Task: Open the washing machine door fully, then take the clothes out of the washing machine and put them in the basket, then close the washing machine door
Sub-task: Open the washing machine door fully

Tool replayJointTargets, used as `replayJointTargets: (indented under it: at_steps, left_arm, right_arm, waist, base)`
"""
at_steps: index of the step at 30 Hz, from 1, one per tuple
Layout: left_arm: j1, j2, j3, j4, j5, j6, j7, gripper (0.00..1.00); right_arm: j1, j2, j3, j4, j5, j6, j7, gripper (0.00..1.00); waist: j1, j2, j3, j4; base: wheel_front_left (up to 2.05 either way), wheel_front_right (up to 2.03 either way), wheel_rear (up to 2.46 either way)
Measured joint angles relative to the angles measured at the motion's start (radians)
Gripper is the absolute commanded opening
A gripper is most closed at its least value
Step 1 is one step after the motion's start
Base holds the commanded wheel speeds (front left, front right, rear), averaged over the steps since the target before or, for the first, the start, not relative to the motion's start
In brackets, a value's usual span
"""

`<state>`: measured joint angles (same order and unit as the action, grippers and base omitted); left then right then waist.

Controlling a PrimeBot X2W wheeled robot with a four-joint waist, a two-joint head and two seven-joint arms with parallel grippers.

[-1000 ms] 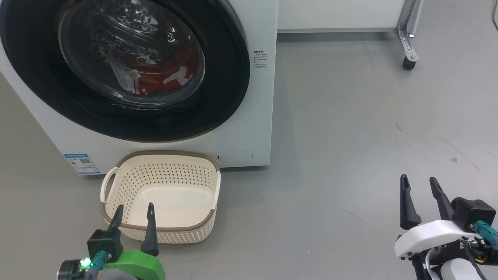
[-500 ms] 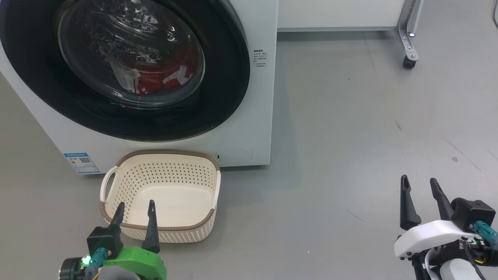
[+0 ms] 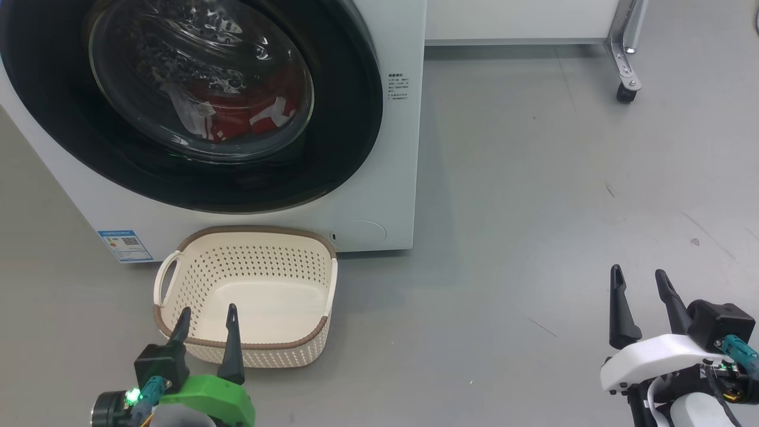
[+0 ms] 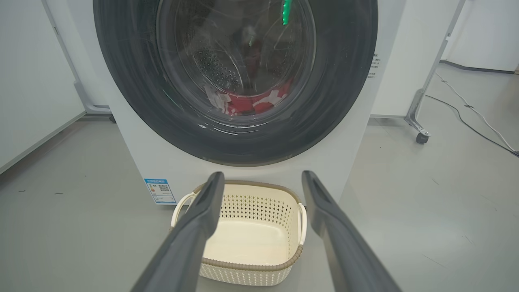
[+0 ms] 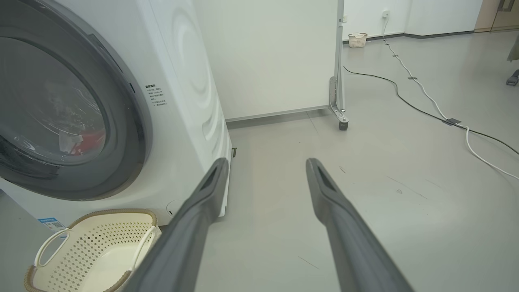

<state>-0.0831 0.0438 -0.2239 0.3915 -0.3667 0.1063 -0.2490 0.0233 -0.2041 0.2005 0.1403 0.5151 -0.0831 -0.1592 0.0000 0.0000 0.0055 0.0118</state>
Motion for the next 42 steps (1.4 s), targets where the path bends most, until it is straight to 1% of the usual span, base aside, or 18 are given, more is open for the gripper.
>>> replayJointTargets:
  at_steps: [2,4,5,7,11,15,16,17,18,23,28,31,38,41,42]
  left_arm:
    - [-0.001,0.000,0.000,-0.002,0.000,0.002,0.000,1.00]
    - [-0.004,0.000,0.000,-0.004,0.000,0.002,0.000,1.00]
    - [-0.006,0.000,-0.001,-0.008,0.000,0.002,0.000,1.00]
    - [-0.013,0.000,-0.005,-0.012,0.000,0.002,0.000,1.00]
    - [-0.027,-0.001,-0.009,-0.019,0.000,0.002,0.000,1.00]
    - [-0.039,-0.001,-0.020,-0.031,0.000,0.002,0.000,1.00]
    - [-0.046,-0.001,-0.025,-0.040,0.001,0.002,0.000,1.00]
    - [-0.050,-0.001,-0.028,-0.042,0.004,0.002,0.000,1.00]
    - [-0.054,-0.001,-0.034,-0.044,0.008,0.002,0.000,1.00]
    - [-0.074,-0.002,-0.051,-0.061,0.008,0.003,0.000,1.00]
    - [-0.114,-0.002,-0.073,-0.105,0.006,0.003,0.000,1.00]
    - [-0.138,-0.002,-0.082,-0.128,0.002,0.003,0.000,1.00]
    - [-0.186,-0.003,-0.108,-0.163,-0.017,0.003,0.000,1.00]
    - [-0.207,-0.003,-0.114,-0.177,-0.020,0.003,0.000,1.00]
    - [-0.213,-0.003,-0.118,-0.180,-0.020,0.003,0.000,1.00]
  right_arm:
    - [0.000,0.000,0.000,-0.002,0.000,0.002,0.000,1.00]
    - [-0.004,0.004,-0.001,-0.007,0.005,0.004,-0.001,0.22]
    - [-0.007,0.006,-0.002,-0.011,0.011,0.010,-0.001,0.00]
    - [-0.017,0.011,-0.008,-0.018,0.029,0.016,-0.002,0.00]
    - [-0.043,0.036,-0.036,-0.033,0.099,0.042,-0.001,0.00]
    - [-0.083,0.076,-0.074,-0.040,0.210,0.070,0.018,0.00]
    - [-0.107,0.100,-0.100,-0.041,0.281,0.082,0.035,0.00]
    - [-0.121,0.110,-0.109,-0.041,0.310,0.083,0.046,0.00]
    - [-0.137,0.116,-0.121,-0.041,0.336,0.091,0.055,0.00]
    - [-0.230,0.123,-0.183,-0.041,0.469,0.100,0.111,0.00]
    - [-0.341,0.125,-0.231,-0.044,0.572,0.096,0.172,0.00]
    - [-0.413,0.122,-0.251,-0.044,0.617,0.084,0.211,0.00]
    - [-0.583,0.106,-0.273,-0.043,0.694,0.037,0.302,0.00]
    - [-0.656,0.092,-0.276,-0.036,0.711,0.019,0.335,0.00]
    - [-0.679,0.087,-0.276,-0.032,0.715,0.019,0.345,0.00]
  waist:
    - [0.0000,0.0000,0.002,0.001]
    - [0.0000,0.0000,0.005,0.002]
    - [0.0000,0.0000,0.007,0.003]
    - [0.0000,0.0000,0.014,0.004]
    - [0.0000,0.0000,0.032,0.009]
    - [0.0000,0.0000,0.055,0.016]
    - [0.0000,0.0000,0.069,0.020]
    - [0.0000,0.0000,0.076,0.022]
    - [0.0000,0.0000,0.084,0.024]
    - [0.0000,0.0000,0.127,0.038]
    - [0.0000,0.0000,0.177,0.057]
    - [0.0000,0.0000,0.210,0.071]
    - [0.0000,0.0000,0.292,0.106]
    - [0.0000,0.0000,0.329,0.121]
    - [0.0000,0.0000,0.340,0.126]
  base:
    - [0.00,0.00,0.00]
    - [0.00,0.00,0.00]
    - [0.00,0.00,0.00]
    - [0.00,0.00,0.00]
    - [0.00,0.00,0.00]
    - [0.00,0.00,0.00]
    - [0.00,0.00,0.00]
    - [0.00,0.00,0.00]
    - [0.00,0.00,0.00]
    - [0.00,0.00,0.00]
    - [0.00,0.00,0.00]
    - [0.00,0.00,0.00]
    - [0.00,0.00,0.00]
    - [0.00,0.00,0.00]
    - [0.00,0.00,0.00]
